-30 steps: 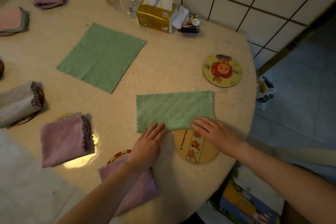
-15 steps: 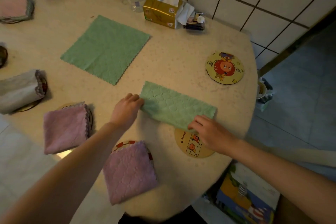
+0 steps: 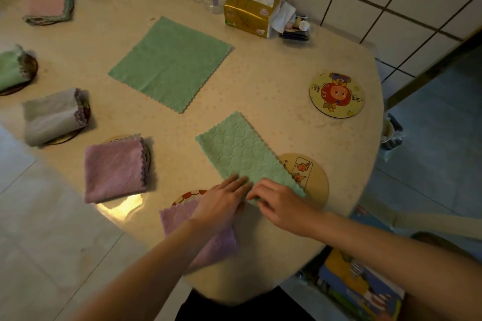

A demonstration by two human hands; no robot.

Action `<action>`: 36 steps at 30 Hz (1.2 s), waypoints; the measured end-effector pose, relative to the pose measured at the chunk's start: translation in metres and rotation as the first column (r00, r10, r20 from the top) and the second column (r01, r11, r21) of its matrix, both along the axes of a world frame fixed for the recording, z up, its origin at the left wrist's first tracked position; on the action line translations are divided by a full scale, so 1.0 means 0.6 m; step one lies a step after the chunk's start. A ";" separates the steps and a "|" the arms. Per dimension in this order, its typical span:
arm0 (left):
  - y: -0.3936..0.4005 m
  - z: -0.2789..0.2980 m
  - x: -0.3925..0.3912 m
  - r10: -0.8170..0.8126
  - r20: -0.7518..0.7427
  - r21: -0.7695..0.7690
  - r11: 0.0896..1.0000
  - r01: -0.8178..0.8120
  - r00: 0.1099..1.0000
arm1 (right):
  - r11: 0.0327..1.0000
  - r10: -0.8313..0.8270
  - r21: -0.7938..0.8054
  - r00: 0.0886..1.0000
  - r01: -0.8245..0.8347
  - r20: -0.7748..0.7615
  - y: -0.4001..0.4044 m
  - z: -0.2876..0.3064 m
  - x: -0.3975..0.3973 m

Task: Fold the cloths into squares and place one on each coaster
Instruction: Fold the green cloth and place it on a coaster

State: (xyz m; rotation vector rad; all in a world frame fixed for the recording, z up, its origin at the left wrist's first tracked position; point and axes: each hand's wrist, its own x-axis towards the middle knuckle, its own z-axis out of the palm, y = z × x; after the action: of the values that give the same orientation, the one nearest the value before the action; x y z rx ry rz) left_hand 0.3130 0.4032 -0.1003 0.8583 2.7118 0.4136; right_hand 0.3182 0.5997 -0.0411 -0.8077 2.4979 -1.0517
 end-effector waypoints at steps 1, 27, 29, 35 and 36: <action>0.003 -0.004 0.001 0.009 -0.036 -0.002 1.000 -0.009 0.999 | 1.000 0.021 -0.003 1.000 -0.021 -0.020 0.003 0.002 -0.008; -0.023 0.038 -0.096 0.206 0.972 0.121 -0.005 -0.993 0.117 | 0.955 -0.291 0.063 0.880 0.289 0.375 0.012 -0.029 -0.261; -0.024 0.034 -0.108 0.228 0.971 0.079 -0.039 -0.996 0.068 | 0.939 -0.344 0.141 0.862 0.314 0.372 -0.005 -0.050 -0.277; -0.025 0.028 -0.126 0.292 0.953 0.092 -0.020 -0.996 0.082 | 0.920 -0.387 0.198 0.871 0.340 0.304 -0.021 -0.072 -0.285; -0.025 0.028 -0.126 0.307 0.946 0.108 -0.005 -0.994 0.101 | 0.923 -0.376 0.199 0.880 0.329 0.292 -0.021 -0.072 -0.284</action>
State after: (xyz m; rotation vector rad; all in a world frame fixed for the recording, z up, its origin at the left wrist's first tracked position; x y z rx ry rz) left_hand 0.2374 0.3883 -0.0833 -0.9199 1.6561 1.9005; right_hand 0.1480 0.5869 -0.0843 -0.1153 2.4413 -1.0013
